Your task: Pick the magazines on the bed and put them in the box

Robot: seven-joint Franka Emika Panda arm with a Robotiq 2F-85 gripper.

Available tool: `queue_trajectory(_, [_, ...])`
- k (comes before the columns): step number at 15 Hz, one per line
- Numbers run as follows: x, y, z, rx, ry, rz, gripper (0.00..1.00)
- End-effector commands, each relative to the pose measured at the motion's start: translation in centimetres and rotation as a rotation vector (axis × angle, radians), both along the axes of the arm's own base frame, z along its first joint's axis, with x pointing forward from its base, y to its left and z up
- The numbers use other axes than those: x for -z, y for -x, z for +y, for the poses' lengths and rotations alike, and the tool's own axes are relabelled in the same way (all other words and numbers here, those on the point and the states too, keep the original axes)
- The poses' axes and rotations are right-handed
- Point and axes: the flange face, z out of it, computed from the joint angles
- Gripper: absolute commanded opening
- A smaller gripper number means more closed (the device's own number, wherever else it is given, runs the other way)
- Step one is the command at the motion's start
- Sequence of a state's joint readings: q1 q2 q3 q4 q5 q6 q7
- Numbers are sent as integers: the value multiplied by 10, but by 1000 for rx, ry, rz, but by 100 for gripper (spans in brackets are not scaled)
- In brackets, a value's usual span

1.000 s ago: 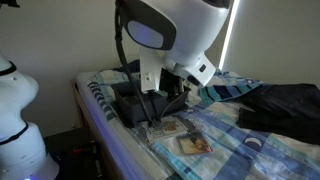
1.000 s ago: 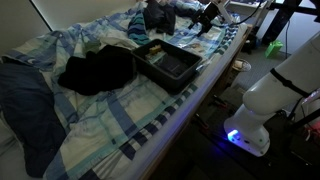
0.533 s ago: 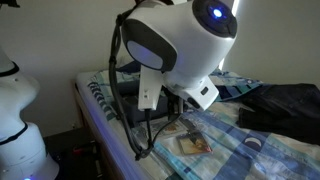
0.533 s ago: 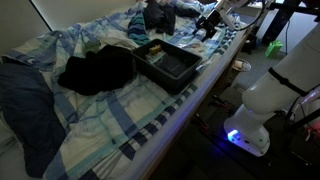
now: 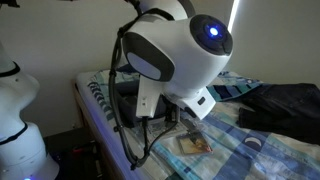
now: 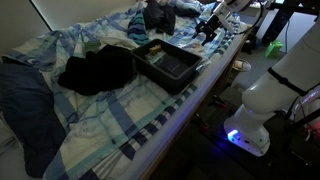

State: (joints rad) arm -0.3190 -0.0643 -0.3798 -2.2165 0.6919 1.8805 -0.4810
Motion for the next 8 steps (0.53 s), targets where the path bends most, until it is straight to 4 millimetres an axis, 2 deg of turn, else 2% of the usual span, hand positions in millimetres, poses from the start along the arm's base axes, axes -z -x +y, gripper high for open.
queue_trajectory(1, [3, -3, -1, -3, 0, 11, 100])
queue_trajectory(8, [13, -5, -16, 7, 8, 45, 100])
